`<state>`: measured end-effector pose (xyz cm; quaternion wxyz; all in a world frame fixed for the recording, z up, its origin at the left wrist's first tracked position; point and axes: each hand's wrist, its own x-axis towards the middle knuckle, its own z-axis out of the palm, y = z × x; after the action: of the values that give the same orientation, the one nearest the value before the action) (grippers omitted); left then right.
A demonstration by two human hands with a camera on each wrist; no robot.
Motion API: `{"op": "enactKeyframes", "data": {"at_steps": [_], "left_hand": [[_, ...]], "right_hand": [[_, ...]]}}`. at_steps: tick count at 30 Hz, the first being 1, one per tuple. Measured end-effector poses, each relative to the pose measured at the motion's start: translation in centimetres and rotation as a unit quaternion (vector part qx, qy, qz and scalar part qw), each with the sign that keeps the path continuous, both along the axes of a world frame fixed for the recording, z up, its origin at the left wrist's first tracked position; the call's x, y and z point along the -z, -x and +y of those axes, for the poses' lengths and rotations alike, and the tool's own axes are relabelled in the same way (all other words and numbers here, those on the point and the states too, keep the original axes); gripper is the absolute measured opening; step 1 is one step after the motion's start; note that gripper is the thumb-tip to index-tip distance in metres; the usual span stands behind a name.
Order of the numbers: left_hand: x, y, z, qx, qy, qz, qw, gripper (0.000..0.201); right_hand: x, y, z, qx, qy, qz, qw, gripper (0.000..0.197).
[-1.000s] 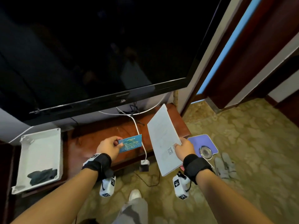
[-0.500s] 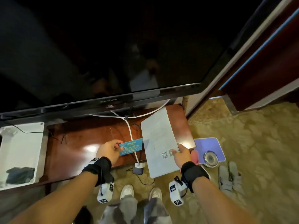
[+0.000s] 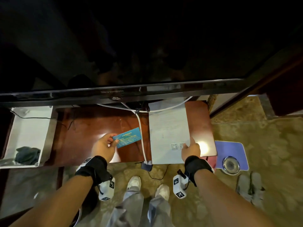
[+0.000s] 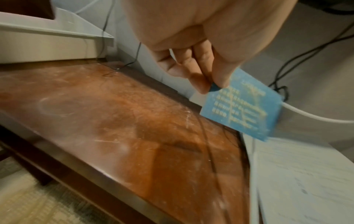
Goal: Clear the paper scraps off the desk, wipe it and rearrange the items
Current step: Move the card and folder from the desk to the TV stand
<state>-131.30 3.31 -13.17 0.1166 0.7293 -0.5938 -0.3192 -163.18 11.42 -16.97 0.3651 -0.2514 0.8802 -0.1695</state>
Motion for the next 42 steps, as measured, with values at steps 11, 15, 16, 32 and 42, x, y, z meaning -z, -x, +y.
{"op": "enactKeyframes", "data": {"at_steps": [11,15,16,32,42], "left_hand": [[4.4,-2.0,-1.5,-0.003,-0.028,0.001,1.0,0.021],[5.9,-2.1,-2.7,0.011,-0.039,0.001,0.999,0.022],[6.2,-2.1,-3.0,0.013,-0.04,0.006,0.999,0.022],[8.4,-0.8,-6.1,0.046,-0.077,0.044,0.995,0.039],[3.7,-3.2,-3.7,0.045,-0.096,0.027,0.994,0.053]], "right_hand": [[4.0,-1.7,-1.7,-0.024,-0.04,0.055,0.997,0.054],[3.8,-2.0,-1.3,-0.057,-0.035,0.065,0.996,0.055],[3.6,-2.3,-1.2,-0.07,-0.032,0.085,0.993,0.056],[0.5,-7.5,0.0,-0.159,0.009,0.0,0.987,0.037],[-5.3,-7.4,-0.6,-0.16,0.026,-0.008,0.987,0.035]]}}
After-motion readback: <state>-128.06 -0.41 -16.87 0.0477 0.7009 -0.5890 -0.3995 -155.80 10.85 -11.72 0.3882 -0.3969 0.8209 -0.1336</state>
